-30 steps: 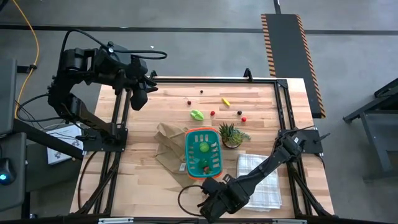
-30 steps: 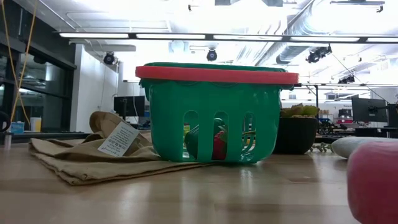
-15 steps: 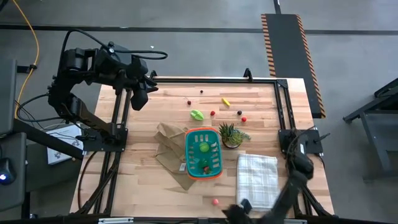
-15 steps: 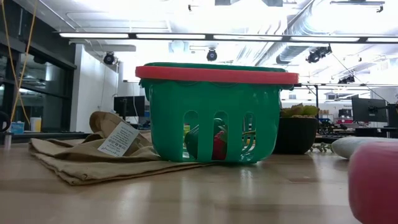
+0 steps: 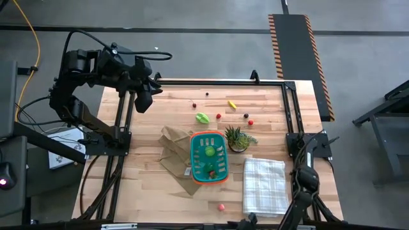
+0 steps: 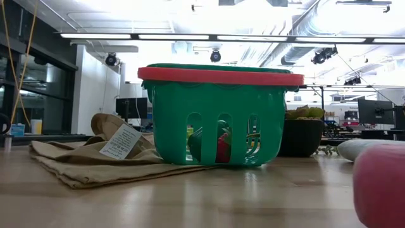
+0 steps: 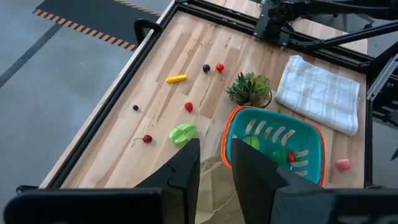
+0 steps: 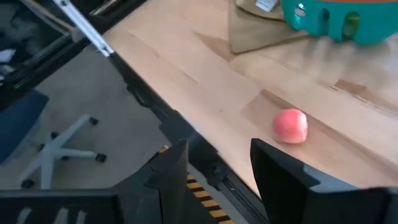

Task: Pick and placing Produce into tupperware
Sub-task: Put the pink peach into the green basket

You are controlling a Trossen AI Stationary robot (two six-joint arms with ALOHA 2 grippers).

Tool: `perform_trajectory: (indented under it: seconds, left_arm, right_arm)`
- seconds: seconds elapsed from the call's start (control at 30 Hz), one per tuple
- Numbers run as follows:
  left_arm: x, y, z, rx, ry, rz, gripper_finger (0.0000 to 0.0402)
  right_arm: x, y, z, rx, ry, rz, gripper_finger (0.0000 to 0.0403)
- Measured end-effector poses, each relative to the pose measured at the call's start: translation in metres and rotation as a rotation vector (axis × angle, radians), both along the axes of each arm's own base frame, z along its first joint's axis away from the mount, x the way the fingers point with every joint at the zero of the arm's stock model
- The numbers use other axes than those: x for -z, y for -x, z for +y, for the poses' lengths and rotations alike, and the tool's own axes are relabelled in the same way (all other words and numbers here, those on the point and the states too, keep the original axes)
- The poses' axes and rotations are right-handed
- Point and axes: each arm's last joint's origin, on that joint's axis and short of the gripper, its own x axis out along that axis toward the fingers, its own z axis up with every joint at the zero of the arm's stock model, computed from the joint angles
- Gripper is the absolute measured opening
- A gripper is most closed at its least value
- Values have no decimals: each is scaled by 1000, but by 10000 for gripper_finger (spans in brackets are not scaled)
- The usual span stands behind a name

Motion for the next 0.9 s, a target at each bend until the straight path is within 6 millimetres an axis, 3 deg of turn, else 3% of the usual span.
perform_trajectory:
  seconds: [0.17,0.37,0.57,0.9]
  left_arm:
    - [0,0,0,0,1,0,81]
    - [0,0,0,6,5,-2,81]
    - [0,0,0,10,5,-1,81]
    - [0,0,-1,32,24,-8,81]
  right_arm:
    - [23,-1,-1,77,-35,-4,167]
    - [25,0,-2,86,-21,3,167]
    - [21,4,1,84,13,-103,167]
    - [23,-1,-16,129,79,-12,167]
